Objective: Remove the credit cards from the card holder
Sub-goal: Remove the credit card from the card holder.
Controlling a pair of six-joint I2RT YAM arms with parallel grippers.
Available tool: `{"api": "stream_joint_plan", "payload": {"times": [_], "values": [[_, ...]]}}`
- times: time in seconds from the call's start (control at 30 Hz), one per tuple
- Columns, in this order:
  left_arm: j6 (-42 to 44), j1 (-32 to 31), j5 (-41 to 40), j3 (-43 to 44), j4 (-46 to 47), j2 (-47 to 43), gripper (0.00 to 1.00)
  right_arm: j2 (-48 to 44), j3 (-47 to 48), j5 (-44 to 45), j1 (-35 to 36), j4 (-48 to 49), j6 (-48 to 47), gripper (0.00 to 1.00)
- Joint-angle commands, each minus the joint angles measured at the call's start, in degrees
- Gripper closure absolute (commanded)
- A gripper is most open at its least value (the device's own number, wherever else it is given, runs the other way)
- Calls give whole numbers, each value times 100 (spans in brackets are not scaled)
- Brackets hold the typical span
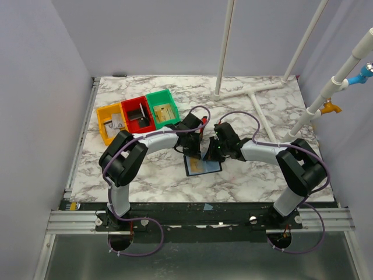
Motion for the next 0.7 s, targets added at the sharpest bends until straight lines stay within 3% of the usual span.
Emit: {"api": "stream_joint_plan", "payload": {"times": [0.0, 0.27, 0.4, 0.53, 0.67], "values": [[119, -39, -26, 32, -171, 19, 100, 422, -168, 334, 12, -418, -160, 99], [103, -38, 228, 58, -99, -93, 100, -304, 93, 500, 12, -778, -185, 73], [-9, -45, 368, -16, 47, -166, 100, -637, 245, 783, 12, -1133, -199, 67], [-105, -58, 498, -72, 171, -237, 100, -991, 301, 1167, 11, -1408, -255, 49], [-170, -93, 569, -49, 227, -275, 100, -1322, 364, 1381, 12, -1633, -266, 46]]}}
